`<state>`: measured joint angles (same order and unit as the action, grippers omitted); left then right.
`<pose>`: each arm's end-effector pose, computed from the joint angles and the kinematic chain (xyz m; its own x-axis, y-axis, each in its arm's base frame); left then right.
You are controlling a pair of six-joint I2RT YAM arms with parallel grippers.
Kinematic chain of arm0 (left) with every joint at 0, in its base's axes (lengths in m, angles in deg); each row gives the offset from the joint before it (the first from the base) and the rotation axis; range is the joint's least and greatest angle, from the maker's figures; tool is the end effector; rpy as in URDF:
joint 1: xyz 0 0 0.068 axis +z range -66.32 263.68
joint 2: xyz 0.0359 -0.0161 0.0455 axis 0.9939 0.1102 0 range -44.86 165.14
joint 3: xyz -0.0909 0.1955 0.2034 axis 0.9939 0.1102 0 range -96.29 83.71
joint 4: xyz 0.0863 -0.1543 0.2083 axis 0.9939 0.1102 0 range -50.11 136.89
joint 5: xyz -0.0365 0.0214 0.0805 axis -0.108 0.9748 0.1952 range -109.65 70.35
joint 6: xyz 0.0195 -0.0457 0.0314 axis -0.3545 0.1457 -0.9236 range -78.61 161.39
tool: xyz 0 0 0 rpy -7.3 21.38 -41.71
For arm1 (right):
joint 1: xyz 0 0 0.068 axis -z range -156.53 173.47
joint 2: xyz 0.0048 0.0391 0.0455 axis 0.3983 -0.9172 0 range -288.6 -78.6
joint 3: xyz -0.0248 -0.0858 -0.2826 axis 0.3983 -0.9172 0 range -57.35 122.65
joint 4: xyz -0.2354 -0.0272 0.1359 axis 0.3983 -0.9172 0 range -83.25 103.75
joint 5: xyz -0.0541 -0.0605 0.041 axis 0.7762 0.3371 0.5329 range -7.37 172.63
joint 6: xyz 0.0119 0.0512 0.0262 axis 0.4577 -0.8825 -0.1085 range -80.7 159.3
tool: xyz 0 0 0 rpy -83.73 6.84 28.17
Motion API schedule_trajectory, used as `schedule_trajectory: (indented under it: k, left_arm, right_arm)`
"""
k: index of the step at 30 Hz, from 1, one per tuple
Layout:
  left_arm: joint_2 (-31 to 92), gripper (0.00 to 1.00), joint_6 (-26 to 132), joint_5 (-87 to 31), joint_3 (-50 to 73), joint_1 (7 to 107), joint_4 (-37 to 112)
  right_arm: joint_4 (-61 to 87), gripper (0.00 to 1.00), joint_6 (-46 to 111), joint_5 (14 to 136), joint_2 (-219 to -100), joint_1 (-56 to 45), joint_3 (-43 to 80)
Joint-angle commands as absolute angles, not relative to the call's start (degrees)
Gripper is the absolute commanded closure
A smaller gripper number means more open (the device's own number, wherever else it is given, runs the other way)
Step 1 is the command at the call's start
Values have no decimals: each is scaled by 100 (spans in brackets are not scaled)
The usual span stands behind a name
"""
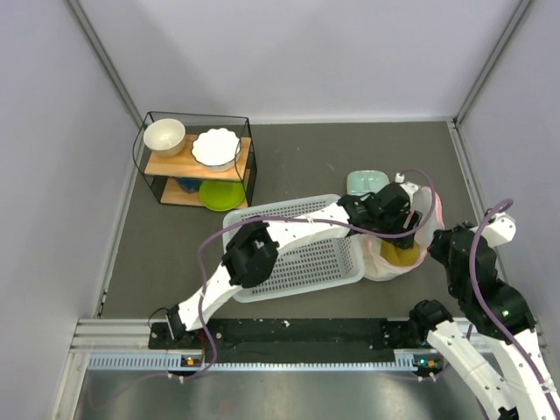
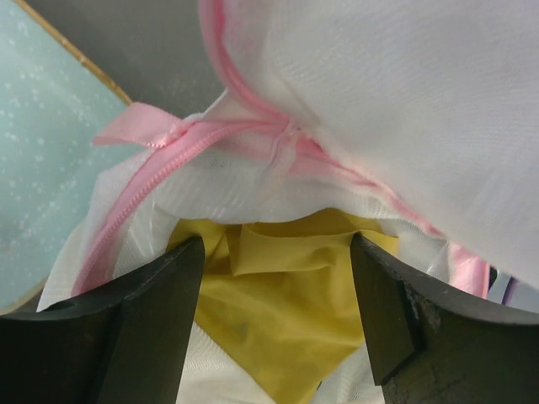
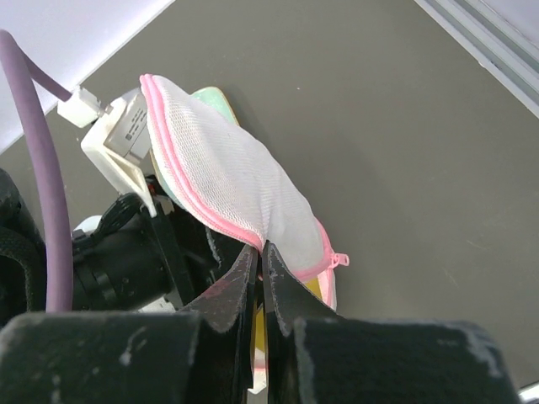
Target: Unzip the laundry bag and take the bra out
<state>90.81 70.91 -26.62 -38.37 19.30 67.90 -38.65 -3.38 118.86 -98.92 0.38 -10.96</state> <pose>0.2451 -0.5230 0.2356 -0.7102 0.3496 -0.6110 0.6714 0.5973 -0.4386 0.0574 -0.0029 0.3326 -0.1841 0.5159 -0.8366 0.4021 0.8162 0.4148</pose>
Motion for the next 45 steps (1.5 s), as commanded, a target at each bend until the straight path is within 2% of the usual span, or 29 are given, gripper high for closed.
schedule_trajectory:
  k: [1, 2, 5, 6, 9, 10, 12, 14, 17, 21, 29, 34, 41, 45]
  left_arm:
    - [9303, 24, 7136, -2317, -4293, 1820, 6433]
    - [9373, 25, 7136, -2343, -4328, 1811, 6415]
    - [9488, 36, 7119, -2448, -4461, 1785, 6467]
    - [9471, 53, 7093, -2431, -4469, 1793, 6502]
    - [9322, 91, 6996, -2405, -4399, 1793, 6599]
    - [9252, 100, 6961, -2361, -4373, 1793, 6643]
    - [8901, 100, 6995, -2570, -4155, 1820, 6556]
    - [8454, 100, 7249, -3824, -3821, 2012, 6232]
    - [8040, 100, 7663, -4992, -3547, 2302, 6098]
    - [7564, 100, 7804, -5901, -3485, 2619, 6257]
    - [6800, 100, 8226, -6781, -3467, 3015, 5897]
    - [6378, 100, 8885, -7396, -3388, 3357, 5045]
    - [6193, 100, 9746, -7643, -3608, 3586, 4061]
    - [5877, 100, 9729, -7634, -3644, 3953, 4190]
  right_arm:
    - [-3802, 100, -359, 11797, -9996, 53, -1033]
    - [-3810, 100, -351, 11797, -9996, 53, -1033]
    - [-3802, 100, -368, 11779, -9996, 54, -1033]
    - [-3810, 100, -368, 11788, -9996, 62, -1033]
    - [-3810, 100, -368, 11849, -9996, 53, -1024]
    - [-3802, 100, -359, 11884, -9987, 53, -1032]
    - [-3810, 100, -394, 11963, -9979, 53, -1076]
    - [-3819, 100, -517, 11999, -9961, 53, -1146]
    - [-3819, 100, -666, 12148, -9952, 53, -1208]
    - [-3819, 100, -711, 12394, -10066, 53, -1173]
    - [-3828, 100, -781, 12535, -10251, 53, -1147]
    - [-3845, 100, -728, 12544, -10163, 53, -1129]
    - [-3854, 100, -772, 12535, -10189, 53, -1173]
    - [-3837, 100, -729, 12509, -10216, 53, -1138]
